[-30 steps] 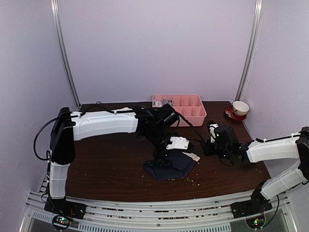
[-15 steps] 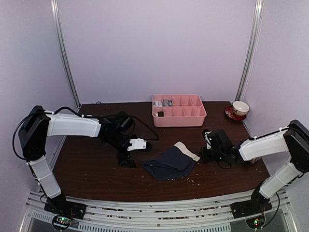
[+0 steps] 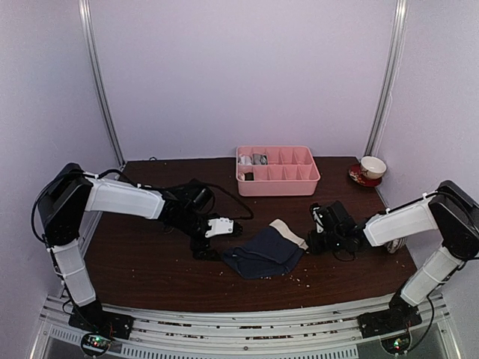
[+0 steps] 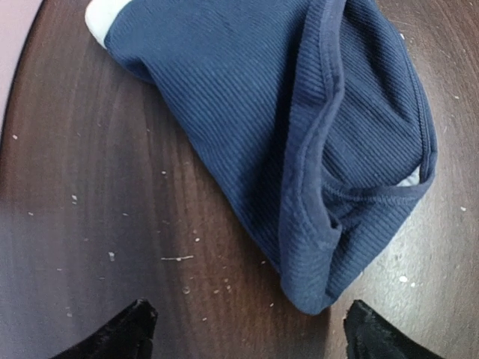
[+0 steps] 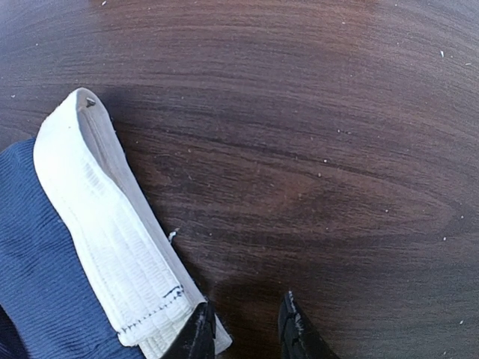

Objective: Roll the underwear
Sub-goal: Adjust the underwear at the center of the board.

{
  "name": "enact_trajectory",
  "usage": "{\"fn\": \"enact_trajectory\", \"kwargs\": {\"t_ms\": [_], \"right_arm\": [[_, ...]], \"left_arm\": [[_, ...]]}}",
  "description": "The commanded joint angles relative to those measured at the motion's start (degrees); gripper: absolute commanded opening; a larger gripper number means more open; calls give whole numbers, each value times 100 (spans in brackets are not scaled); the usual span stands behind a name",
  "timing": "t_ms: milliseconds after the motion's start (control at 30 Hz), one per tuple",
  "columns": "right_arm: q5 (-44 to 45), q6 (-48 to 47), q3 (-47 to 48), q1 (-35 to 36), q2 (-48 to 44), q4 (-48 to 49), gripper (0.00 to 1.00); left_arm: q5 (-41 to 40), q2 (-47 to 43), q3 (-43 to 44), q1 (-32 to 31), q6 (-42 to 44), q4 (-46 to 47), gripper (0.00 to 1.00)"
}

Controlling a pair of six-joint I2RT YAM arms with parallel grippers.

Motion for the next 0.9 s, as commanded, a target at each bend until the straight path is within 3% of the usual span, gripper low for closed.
{"fn": "enact_trajectory", "kwargs": {"t_ms": [0,100,267,500,867], "right_arm": [[-143,98,59,57,147,-67,30],[-170,97,56,77,144,-76,29],[-339,151,42,87,8,-67,28],[-574,245,101,87,-455,-54,30],[-608,378,317,87,135,-37,33]], "left_arm": [[347,210,193,-5,-105,65,85],[516,222,198,-5,-82,-8,81],[560,247,246,-5,-134,-22,63],[615,330,288,-14,-139,-148,53],[311,463,247,-58,-170,-108,41]]}}
